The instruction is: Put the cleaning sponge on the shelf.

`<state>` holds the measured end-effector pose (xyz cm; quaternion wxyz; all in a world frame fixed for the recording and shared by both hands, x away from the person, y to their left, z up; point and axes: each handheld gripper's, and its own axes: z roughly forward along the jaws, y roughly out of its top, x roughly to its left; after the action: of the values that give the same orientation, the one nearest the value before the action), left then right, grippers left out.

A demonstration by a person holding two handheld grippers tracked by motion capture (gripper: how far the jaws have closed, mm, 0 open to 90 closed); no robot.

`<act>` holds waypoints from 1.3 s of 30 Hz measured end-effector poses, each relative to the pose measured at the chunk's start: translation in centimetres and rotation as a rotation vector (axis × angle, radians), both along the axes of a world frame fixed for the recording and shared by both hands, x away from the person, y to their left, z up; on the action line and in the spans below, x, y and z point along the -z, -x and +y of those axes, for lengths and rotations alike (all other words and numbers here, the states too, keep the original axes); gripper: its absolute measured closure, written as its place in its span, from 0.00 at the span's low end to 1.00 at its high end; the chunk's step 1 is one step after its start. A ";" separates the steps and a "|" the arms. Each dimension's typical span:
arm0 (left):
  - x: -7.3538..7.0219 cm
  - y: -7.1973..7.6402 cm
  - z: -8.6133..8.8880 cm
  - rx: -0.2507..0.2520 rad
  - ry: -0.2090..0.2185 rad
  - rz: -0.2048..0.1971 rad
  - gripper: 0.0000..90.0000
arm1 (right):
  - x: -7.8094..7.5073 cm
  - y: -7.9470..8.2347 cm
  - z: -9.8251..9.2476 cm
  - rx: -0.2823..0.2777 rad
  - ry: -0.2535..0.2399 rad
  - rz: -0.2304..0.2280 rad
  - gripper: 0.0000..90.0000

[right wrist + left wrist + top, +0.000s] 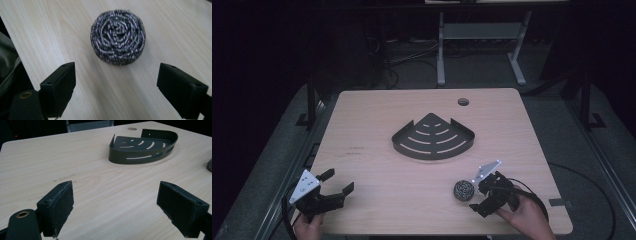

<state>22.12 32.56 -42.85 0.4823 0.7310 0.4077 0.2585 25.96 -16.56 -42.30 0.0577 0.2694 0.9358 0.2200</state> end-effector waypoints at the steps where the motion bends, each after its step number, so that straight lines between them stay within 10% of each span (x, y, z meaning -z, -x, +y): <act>1: 0.0 0.0 0.0 0.000 0.001 0.000 0.15 | 0.0 -0.1 0.2 -0.004 -0.001 0.000 0.17; 30: -0.2 -0.1 -0.1 0.002 0.004 -0.009 0.15 | 1.1 -2.8 3.9 -0.042 0.092 0.042 0.17; 39: -0.2 -0.1 0.0 0.000 0.006 -0.012 0.15 | 1.2 -3.3 4.3 -0.052 0.100 0.062 0.34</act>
<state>22.24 32.51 -42.65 0.4867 0.7280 0.4057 0.2618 29.21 -12.31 -43.54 0.0363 0.2485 0.9536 0.1660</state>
